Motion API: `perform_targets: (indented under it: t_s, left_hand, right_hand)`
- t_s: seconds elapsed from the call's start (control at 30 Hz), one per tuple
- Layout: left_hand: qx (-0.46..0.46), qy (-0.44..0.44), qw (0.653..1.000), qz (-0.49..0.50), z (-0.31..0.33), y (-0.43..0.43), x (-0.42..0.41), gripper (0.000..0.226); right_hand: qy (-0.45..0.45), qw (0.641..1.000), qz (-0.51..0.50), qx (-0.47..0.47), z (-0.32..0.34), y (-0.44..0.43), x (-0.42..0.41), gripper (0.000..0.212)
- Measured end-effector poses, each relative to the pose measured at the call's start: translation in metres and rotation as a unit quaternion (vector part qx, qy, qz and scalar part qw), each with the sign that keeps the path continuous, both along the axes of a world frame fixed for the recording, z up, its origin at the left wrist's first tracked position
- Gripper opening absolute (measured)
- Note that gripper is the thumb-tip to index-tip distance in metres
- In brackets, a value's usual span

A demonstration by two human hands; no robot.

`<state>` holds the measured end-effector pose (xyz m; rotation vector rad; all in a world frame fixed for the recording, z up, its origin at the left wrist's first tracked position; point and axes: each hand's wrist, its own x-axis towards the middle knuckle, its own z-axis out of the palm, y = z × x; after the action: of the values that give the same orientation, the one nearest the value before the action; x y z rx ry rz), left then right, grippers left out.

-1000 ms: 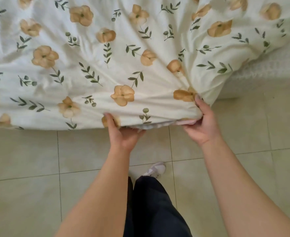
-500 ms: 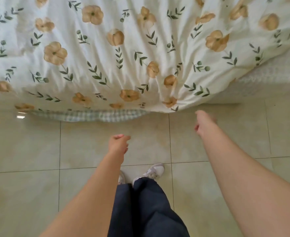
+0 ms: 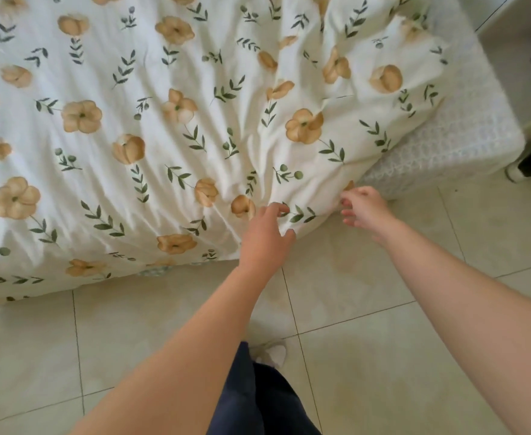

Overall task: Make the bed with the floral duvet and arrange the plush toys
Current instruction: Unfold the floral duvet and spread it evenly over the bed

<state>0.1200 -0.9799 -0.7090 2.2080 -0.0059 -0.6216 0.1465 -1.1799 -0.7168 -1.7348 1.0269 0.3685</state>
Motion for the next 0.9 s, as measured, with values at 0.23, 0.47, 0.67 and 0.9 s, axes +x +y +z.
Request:
perform_targets:
  t_s: [0.23,0.47,0.67,0.9]
  left_hand:
    - [0.05,-0.146,0.983,-0.102,-0.009,-0.086,0.053,0.068]
    - [0.138,0.001,0.984,-0.109,-0.012,-0.145,0.136,0.116]
    - [0.023,0.041,0.995,0.087,-0.031,-0.11,0.236,0.031]
    - [0.037,0.038,0.99,0.134,-0.048,-0.073,0.281,0.038]
  right_hand:
    - [-0.051,0.982,-0.176,0.054,0.005,-0.055,0.067,0.031]
    - [-0.066,0.959,-0.231,0.151,0.027,-0.069,0.16,0.021]
    - [-0.08,0.997,0.003,0.018,0.016,-0.057,0.222,0.022]
    - [-0.125,0.977,-0.143,-0.096,0.002,-0.094,0.249,0.058]
